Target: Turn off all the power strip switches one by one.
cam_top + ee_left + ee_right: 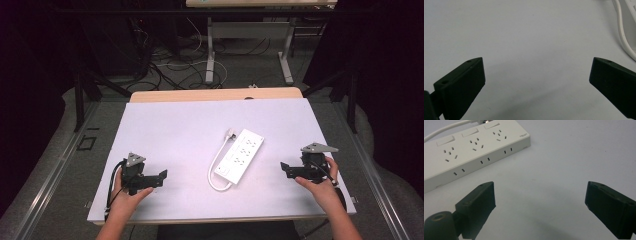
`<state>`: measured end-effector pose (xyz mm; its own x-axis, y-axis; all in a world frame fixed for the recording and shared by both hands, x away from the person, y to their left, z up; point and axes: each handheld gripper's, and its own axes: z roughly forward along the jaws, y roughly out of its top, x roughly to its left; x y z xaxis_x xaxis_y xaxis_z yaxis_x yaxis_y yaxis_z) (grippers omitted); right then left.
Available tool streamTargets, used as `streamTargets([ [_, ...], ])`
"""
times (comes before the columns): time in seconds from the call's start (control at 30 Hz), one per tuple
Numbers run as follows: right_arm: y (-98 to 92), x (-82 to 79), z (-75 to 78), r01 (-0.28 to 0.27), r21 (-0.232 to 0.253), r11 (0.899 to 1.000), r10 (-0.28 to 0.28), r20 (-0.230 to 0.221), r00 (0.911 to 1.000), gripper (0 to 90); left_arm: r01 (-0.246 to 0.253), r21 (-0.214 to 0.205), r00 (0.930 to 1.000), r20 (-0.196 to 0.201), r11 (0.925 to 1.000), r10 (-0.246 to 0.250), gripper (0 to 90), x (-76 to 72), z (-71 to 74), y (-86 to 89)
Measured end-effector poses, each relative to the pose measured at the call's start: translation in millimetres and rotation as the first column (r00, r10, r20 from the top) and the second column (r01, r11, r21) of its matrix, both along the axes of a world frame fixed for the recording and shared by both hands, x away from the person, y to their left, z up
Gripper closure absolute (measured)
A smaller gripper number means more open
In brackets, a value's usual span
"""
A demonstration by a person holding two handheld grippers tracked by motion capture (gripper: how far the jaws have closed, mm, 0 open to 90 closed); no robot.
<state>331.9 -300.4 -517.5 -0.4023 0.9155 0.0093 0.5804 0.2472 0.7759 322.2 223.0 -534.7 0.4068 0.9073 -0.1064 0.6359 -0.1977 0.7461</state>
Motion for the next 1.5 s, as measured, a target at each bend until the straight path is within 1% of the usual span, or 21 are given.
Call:
streamTargets([
  [0.07, 1.9, -1.5, 1.4, 0.001, -0.016, 1.0, -0.001, -0.013, 0.9999, 9.0, 0.002, 0.005, 1.0, 0.001, 1.0, -0.002, 0.5, -1.1, 1.5, -0.4],
  [0.1, 2.8, -2.0, 2.0, 0.003, -0.018, 1.0, -0.004, -0.021, 0.9998, 9.0, 0.01, 0.012, 0.9998, -0.015, 0.9999, -0.01, 0.5, -1.9, 3.1, 0.1],
  [0.17, 3.8, -2.1, 2.7, 0.001, -0.025, 1.0, -0.002, -0.021, 0.9998, 9.1, 0.014, 0.025, 0.9997, -0.021, 0.9996, -0.014, 0.6, -2.5, 4.4, 0.0],
  [0.27, 5.6, -2.4, 4.6, -0.017, -0.024, 1.0, 0.016, -0.042, 0.999, 9.4, 0.005, 0.011, 0.9997, -0.024, 0.9999, -0.005, 0.9, -3.5, 4.8, -2.4],
  [0.37, 9.1, -2.7, 6.5, -0.028, -0.029, 0.999, 0.026, -0.051, 0.9984, 9.4, 0.02, 0.027, 0.9995, -0.024, 0.9994, -0.019, 1.0, -4.5, 6.3, -3.6],
  [0.47, 13.6, -2.8, 8.5, -0.045, -0.038, 0.998, 0.043, -0.054, 0.9976, 10.1, 0.031, 0.032, 0.999, -0.033, 0.999, -0.03, 1.0, -5.5, 7.9, -5.8],
  [0.5, 15.8, -3.3, 9.4, -0.047, -0.04, 0.998, 0.044, -0.06, 0.9972, 11.1, 0.022, 0.024, 0.9992, -0.033, 0.9994, -0.022, 1.1, -6.0, 7.8, -8.1],
  [0.53, 17.0, -3.2, 10.5, -0.056, -0.052, 0.997, 0.053, -0.058, 0.9969, 12.4, 0.034, 0.038, 0.9988, -0.038, 0.9987, -0.032, 1.1, -6.3, 8.2, -8.3],
  [0.57, 18.3, -3.1, 11.4, -0.07, -0.061, 0.996, 0.067, -0.055, 0.9963, 13.7, 0.032, 0.031, 0.9988, -0.038, 0.999, -0.03, 1.1, -6.7, 8.1, -10.0],
  [0.63, 21.7, -2.9, 14.1, -0.092, -0.073, 0.993, 0.088, -0.051, 0.9948, 15.4, 0.041, 0.046, 0.9984, -0.041, 0.9981, -0.04, 1.2, -7.4, 8.8, -11.3],
  [0.7, 26.3, -2.1, 16.6, -0.11, -0.086, 0.99, 0.106, -0.043, 0.9934, 16.0, 0.044, 0.04, 0.9983, -0.04, 0.9983, -0.042, 1.2, -8.1, 8.6, -13.6],
  [0.73, 29.1, -2.2, 18.0, -0.117, -0.09, 0.989, 0.113, -0.043, 0.9926, 16.5, 0.056, 0.057, 0.9976, -0.044, 0.9968, -0.054, 1.1, -8.2, 9.5, -13.1],
  [0.77, 32.0, -2.0, 19.0, -0.13, -0.092, 0.987, 0.127, -0.042, 0.9911, 17.1, 0.044, 0.037, 0.9984, -0.037, 0.9984, -0.042, 1.2, -8.5, 8.7, -15.4],
  [0.8, 34.9, -2.0, 20.1, -0.135, -0.098, 0.986, 0.132, -0.037, 0.9905, 17.7, 0.054, 0.051, 0.998, -0.035, 0.9972, -0.053, 1.2, -8.5, 9.5, -14.8],
  [0.9, 44.0, -1.6, 22.8, -0.165, -0.105, 0.981, 0.162, -0.038, 0.9861, 21.6, 0.058, 0.046, 0.9977, -0.039, 0.9973, -0.056, 1.2, -9.4, 10.2, -14.9],
  [1.0, 52.2, -0.6, 25.3, -0.21, -0.111, 0.971, 0.208, -0.035, 0.9775, 26.1, 0.07, 0.045, 0.9962, -0.055, 0.9966, -0.067, 1.2, -10.0, 11.7, -14.0],
  [1.27, 74.4, 5.8, 29.1, -0.271, -0.117, 0.956, 0.265, -0.058, 0.9624, 31.7, 0.064, 0.047, 0.9968, -0.05, 0.9968, -0.062, 1.6, -10.3, 11.1, -13.7],
  [1.33, 79.3, 7.3, 29.2, -0.286, -0.112, 0.952, 0.279, -0.067, 0.9578, 32.7, 0.054, 0.04, 0.998, -0.035, 0.9977, -0.053, 1.7, -10.3, 10.2, -14.2],
  [1.4, 84.1, 8.3, 30.1, -0.293, -0.107, 0.95, 0.286, -0.074, 0.9554, 35.5, 0.062, 0.042, 0.9971, -0.046, 0.9972, -0.06, 1.8, -10.5, 11.3, -13.0],
  [1.43, 86.0, 9.3, 30.2, -0.307, -0.109, 0.945, 0.301, -0.072, 0.9509, 35.7, 0.061, 0.043, 0.9972, -0.044, 0.9972, -0.06, 1.8, -10.5, 11.3, -12.7],
  [1.5, 91.3, 10.1, 29.9, -0.32, -0.101, 0.942, 0.314, -0.075, 0.9464, 35.8, 0.051, 0.035, 0.998, -0.038, 0.9981, -0.05, 1.9, -10.7, 10.8, -13.2],
])
